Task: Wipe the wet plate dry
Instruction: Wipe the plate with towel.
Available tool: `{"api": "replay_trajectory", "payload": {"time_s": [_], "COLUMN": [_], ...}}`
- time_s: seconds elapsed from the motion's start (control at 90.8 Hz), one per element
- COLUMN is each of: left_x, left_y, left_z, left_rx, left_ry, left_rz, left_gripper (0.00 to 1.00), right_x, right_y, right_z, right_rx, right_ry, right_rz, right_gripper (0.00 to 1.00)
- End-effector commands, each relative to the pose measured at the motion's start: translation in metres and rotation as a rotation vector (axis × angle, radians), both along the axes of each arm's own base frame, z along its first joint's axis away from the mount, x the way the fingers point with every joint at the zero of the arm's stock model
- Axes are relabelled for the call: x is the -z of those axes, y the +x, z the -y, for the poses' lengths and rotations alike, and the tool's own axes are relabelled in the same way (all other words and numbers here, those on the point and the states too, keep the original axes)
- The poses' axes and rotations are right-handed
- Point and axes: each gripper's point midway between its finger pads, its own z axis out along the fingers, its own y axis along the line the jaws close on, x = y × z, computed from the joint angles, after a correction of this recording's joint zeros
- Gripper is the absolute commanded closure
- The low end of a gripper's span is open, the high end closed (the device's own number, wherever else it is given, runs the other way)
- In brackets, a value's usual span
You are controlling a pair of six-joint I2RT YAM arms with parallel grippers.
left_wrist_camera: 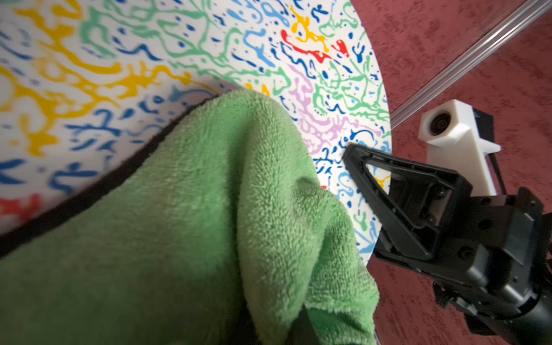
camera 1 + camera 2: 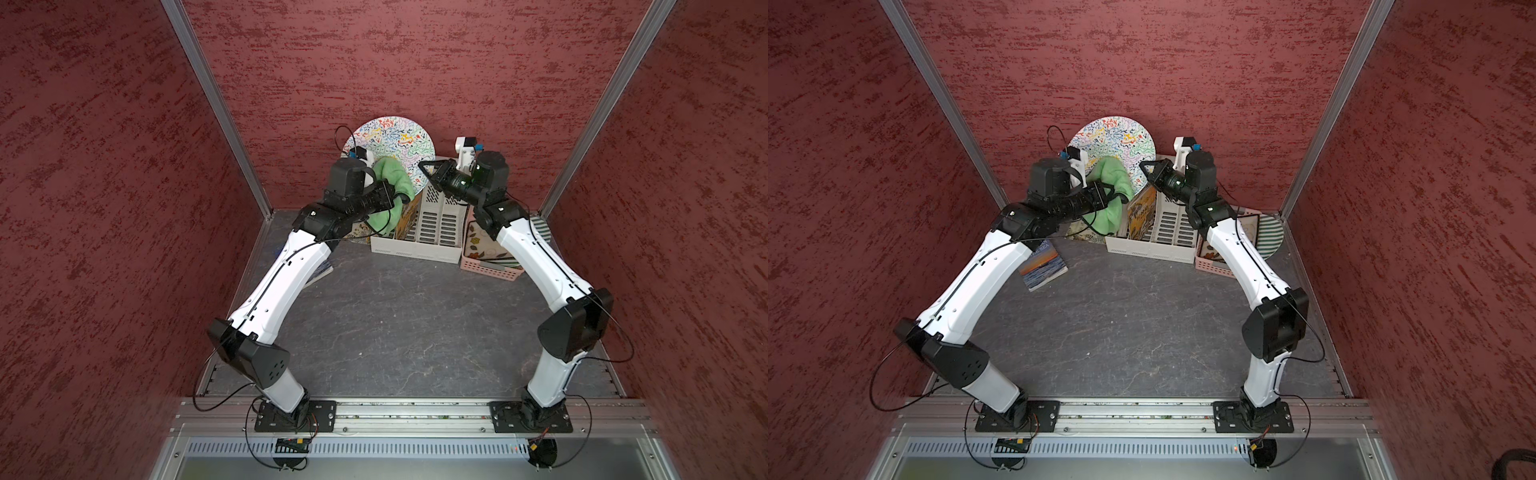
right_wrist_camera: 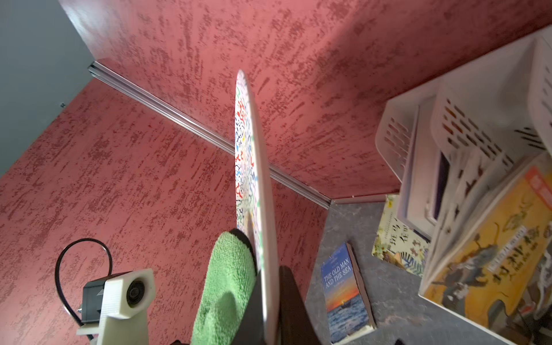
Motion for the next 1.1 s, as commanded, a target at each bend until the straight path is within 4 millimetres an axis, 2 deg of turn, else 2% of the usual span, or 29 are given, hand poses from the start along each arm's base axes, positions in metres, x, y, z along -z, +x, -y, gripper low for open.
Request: {"api": "replay_trajectory", "payload": {"time_s": [0.0, 0.099, 0.154, 0.22, 0.298, 0.364, 0.43, 0.496, 0.54, 0.617, 0.661, 0.727, 0.804, 0.87, 0.926, 0.992, 1.047, 1.091], "left_x": [0.017, 0.01, 0.004, -0.01, -0.029, -0.04, -0.04, -0.032, -0.021, -0.002, 0.008, 0.02, 0.012, -0.004, -0.019, -0.038, -0.044, -0.043], "left_y": [0.0, 0.004, 0.007, 0.007, -0.003, -0.013, -0.026, -0.038, -0.042, -0.048, -0.048, -0.044, -0.043, -0.045, -0.045, -0.045, -0.044, -0.042], "left_z": [-0.061, -0.082, -0.083, -0.066, -0.032, -0.003, 0.022, 0.04, 0.047, 0.04, 0.026, -0.005, -0.033, -0.039, -0.035, -0.021, -0.008, 0.001], "left_rx": [-0.176, -0.18, -0.13, 0.011, 0.227, 0.382, 0.487, 0.536, 0.527, 0.465, 0.395, 0.271, 0.194, 0.187, 0.204, 0.251, 0.294, 0.31], "left_ry": [0.053, 0.024, 0.0, -0.053, -0.123, -0.171, -0.177, -0.147, -0.116, -0.087, -0.08, -0.084, -0.105, -0.086, -0.078, -0.094, -0.104, -0.093], "left_rz": [-0.079, -0.073, -0.056, -0.011, 0.048, 0.072, 0.066, 0.047, 0.027, 0.001, -0.014, -0.047, -0.058, -0.037, -0.009, 0.034, 0.047, 0.04], "left_gripper": [1.0, 1.0, 1.0, 1.0, 1.0, 1.0, 1.0, 1.0, 1.0, 1.0, 1.0, 1.0, 1.0, 1.0, 1.0, 1.0, 1.0, 1.0], "right_x": [-0.082, -0.063, -0.055, -0.049, -0.053, -0.063, -0.085, -0.108, -0.127, -0.149, -0.155, -0.157, -0.14, -0.126, -0.117, -0.108, -0.115, -0.128], "right_y": [-0.056, -0.094, -0.12, -0.144, -0.16, -0.154, -0.14, -0.118, -0.105, -0.094, -0.093, -0.103, -0.116, -0.135, -0.15, -0.163, -0.165, -0.163], "right_z": [0.008, -0.013, -0.025, -0.042, -0.057, -0.06, -0.051, -0.032, -0.011, 0.021, 0.036, 0.043, 0.03, 0.01, -0.011, -0.035, -0.043, -0.043], "right_rx": [-0.077, -0.247, -0.338, -0.415, -0.464, -0.446, -0.383, -0.296, -0.239, -0.164, -0.138, -0.144, -0.194, -0.254, -0.304, -0.359, -0.384, -0.383], "right_ry": [0.071, 0.032, 0.016, 0.002, 0.006, 0.04, 0.088, 0.129, 0.155, 0.197, 0.212, 0.196, 0.165, 0.156, 0.123, 0.088, 0.102, 0.126], "right_rz": [0.225, 0.253, 0.279, 0.295, 0.321, 0.332, 0.356, 0.368, 0.381, 0.398, 0.406, 0.428, 0.395, 0.373, 0.374, 0.373, 0.394, 0.422], "right_gripper": [1.0, 1.0, 1.0, 1.0, 1.0, 1.0, 1.0, 1.0, 1.0, 1.0, 1.0, 1.0, 1.0, 1.0, 1.0, 1.0, 1.0, 1.0]}}
